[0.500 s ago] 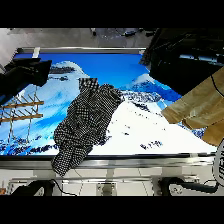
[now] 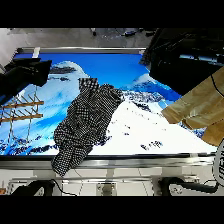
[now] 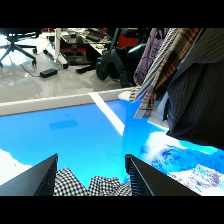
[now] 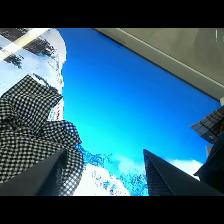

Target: Fold the clothes and pants, and hang the long-sleeved shirts on hangers.

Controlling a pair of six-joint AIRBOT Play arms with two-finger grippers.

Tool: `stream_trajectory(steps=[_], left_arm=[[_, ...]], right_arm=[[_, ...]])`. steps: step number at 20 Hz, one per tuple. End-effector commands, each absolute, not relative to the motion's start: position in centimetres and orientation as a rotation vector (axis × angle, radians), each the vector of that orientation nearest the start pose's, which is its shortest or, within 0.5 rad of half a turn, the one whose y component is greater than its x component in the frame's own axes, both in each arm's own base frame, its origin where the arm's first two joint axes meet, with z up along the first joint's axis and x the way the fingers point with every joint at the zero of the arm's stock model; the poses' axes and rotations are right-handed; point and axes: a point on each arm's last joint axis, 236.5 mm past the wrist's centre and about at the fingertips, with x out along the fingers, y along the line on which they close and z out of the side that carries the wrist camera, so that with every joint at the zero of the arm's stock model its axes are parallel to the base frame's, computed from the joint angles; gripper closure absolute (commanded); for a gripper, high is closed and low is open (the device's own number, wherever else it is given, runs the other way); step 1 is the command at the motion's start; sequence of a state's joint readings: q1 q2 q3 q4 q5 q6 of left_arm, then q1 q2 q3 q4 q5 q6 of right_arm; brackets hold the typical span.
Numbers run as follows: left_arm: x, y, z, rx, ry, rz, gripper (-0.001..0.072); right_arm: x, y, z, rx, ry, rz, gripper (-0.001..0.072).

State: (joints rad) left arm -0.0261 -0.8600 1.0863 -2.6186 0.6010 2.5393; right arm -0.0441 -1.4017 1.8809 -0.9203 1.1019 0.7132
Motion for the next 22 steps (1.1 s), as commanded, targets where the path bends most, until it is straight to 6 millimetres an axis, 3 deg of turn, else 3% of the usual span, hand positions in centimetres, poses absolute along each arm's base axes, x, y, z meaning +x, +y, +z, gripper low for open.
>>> stream_trajectory(steps=[1,7,9,12,16,18,20,22], left_arm=[[39.9,-12.6,30.0,-0.017,0.100,-0.537,0.0167],[39.9,-12.6,30.0,-0.017,0.100,-0.537,0.0167],[39.9,-12.6,30.0,-0.017,0.100,-0.537,0.0168],[39.9,-12.6,29.9,-0.018,0.101,-0.537,0.0168],[39.7,-13.0,29.9,-0.026,0.103,-0.550,0.0168],[39.7,-13.0,29.9,-0.026,0.103,-0.550,0.0168],[39.5,-13.2,29.5,-0.014,0.119,-0.565,0.0167],[38.6,-13.7,26.5,0.021,0.248,-0.597,0.0167]], right_arm=[[49.1,10.8,29.5,-0.322,0.374,0.638,0.0146],[46.8,13.0,28.0,-0.207,0.482,0.739,0.0147],[45.0,14.9,25.9,-0.216,0.568,0.824,0.0147],[44.0,18.8,20.1,-0.189,0.697,0.925,0.0147],[43.3,25.2,10.0,-0.180,0.851,1.009,0.0147],[40.9,28.6,5.3,-0.208,0.958,1.091,0.0147],[37.2,31.6,1.2,-0.309,1.043,1.220,0.0147],[33.0,33.2,-1.7,-0.440,1.113,1.356,0.0147]])
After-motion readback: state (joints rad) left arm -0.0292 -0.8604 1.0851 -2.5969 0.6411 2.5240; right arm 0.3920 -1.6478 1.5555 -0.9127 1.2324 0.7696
